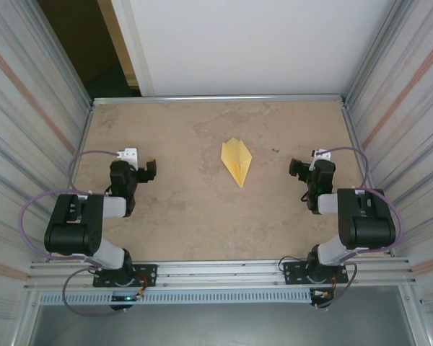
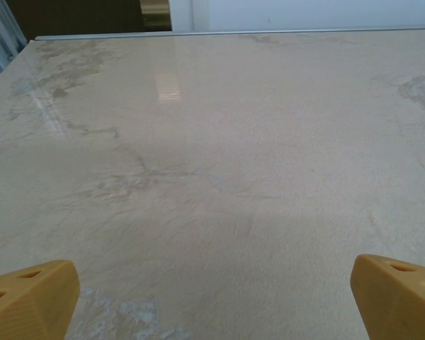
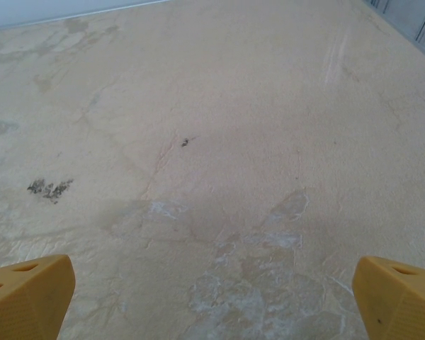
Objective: Fold a paper plane with a square sheet of paper (pick it up from the middle)
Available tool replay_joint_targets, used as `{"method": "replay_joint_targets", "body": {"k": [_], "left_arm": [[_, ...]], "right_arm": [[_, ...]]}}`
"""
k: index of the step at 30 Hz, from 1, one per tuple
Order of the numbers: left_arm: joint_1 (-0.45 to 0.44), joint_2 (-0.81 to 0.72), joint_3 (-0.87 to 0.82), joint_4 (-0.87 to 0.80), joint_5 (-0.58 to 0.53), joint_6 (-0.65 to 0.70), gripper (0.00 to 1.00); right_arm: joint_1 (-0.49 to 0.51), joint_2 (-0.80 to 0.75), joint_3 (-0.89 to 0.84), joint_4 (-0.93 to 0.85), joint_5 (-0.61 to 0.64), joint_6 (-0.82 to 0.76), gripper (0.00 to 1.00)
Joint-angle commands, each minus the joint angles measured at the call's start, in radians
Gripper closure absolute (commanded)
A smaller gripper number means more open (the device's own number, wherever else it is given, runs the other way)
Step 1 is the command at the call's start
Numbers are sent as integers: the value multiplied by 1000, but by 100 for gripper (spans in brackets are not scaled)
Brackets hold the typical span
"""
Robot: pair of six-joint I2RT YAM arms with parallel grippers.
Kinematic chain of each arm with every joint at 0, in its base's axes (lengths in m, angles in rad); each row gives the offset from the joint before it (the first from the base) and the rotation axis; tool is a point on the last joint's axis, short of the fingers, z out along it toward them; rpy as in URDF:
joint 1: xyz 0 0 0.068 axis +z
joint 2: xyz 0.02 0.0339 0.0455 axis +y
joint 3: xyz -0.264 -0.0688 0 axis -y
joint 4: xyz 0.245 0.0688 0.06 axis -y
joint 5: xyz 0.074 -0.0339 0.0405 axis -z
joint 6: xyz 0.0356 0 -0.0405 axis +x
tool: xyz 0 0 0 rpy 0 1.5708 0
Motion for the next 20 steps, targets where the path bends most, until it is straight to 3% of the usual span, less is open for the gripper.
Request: {"method": "replay_joint_targets", "body": {"k": [1,20], "left_arm": [[-1,3,8,-8,-22,31,1],[7,4,16,-27,1,29,1]], "right_arm": [[3,6,19,19,21,-29,1],[3,4,15,22,20,-30,1]]}}
